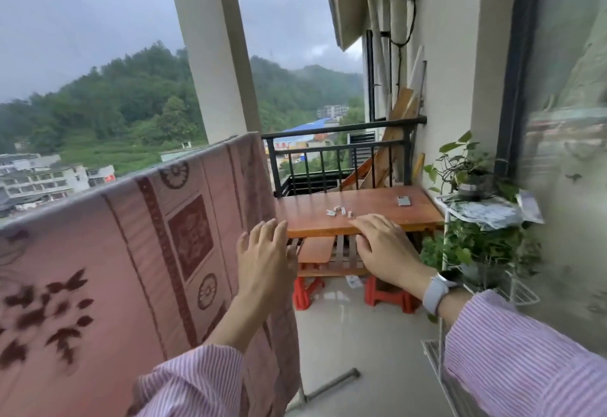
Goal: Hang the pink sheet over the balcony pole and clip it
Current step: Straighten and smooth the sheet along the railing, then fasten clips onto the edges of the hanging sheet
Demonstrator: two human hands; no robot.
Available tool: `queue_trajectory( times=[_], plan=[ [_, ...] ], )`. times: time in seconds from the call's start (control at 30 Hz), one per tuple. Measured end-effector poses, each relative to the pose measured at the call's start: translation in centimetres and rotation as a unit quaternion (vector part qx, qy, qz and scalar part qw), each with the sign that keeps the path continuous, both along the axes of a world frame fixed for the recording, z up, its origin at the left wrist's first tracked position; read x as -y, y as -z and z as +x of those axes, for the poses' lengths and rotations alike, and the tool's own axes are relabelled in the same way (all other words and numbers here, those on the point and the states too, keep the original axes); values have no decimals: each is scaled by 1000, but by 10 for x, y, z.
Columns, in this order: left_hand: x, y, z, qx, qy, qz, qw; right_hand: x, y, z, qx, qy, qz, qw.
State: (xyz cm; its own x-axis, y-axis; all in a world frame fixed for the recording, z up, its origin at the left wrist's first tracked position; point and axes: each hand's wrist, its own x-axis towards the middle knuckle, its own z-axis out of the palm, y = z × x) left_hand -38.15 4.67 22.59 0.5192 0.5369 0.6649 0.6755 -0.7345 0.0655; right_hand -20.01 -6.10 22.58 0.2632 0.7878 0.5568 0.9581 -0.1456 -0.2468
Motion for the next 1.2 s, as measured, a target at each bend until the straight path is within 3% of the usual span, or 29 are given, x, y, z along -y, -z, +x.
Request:
queue_trajectory(
  times=[0.2,0.57,0.7,0.97,1.2],
  plan=[
    [-127,-6,123,10,-50,-36,998,-116,4,133,-45,-40,-38,997],
    [-341,-36,235,11,-127,56,990,-371,-6,242,-56,-212,-14,976],
    [-424,-13,303,2,-106,15,994,-473,0,292,-56,-230,-16,971],
    [-598,20,434,-39,-111,-69,991,-634,38,439,-76,-162,-57,982],
    [-697,143,542,-99,-99,-225,964,-741,149,554,-110,-126,-186,968]
  ],
)
